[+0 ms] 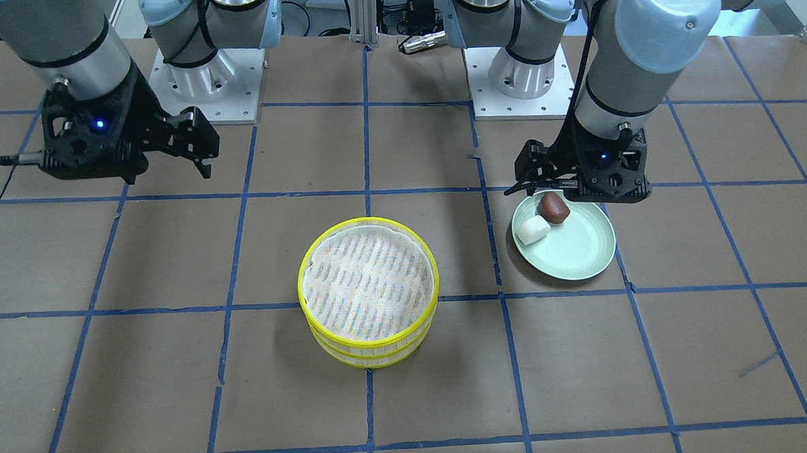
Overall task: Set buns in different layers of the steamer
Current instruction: 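Move the right gripper to the steamer rim while the left gripper approaches the plate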
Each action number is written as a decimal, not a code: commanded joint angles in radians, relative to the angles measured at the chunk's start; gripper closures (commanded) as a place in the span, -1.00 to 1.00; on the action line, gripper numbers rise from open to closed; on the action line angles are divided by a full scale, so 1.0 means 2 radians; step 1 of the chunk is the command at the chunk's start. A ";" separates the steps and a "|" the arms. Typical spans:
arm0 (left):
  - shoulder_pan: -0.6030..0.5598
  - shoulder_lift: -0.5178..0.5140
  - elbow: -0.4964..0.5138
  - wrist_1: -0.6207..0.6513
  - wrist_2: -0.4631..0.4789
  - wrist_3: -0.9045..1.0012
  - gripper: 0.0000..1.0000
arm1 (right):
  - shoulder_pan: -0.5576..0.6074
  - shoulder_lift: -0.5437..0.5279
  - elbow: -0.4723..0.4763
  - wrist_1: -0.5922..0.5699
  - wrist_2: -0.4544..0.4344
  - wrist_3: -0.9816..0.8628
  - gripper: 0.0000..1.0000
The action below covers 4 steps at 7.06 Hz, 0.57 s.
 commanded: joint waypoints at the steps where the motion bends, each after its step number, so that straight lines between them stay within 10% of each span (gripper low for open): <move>1: 0.006 -0.023 -0.035 0.039 0.009 0.014 -0.86 | 0.059 0.074 0.015 -0.108 -0.007 0.058 -0.99; 4: 0.010 -0.048 -0.105 0.145 0.049 0.028 -1.00 | 0.106 0.144 0.028 -0.198 -0.004 0.146 -0.99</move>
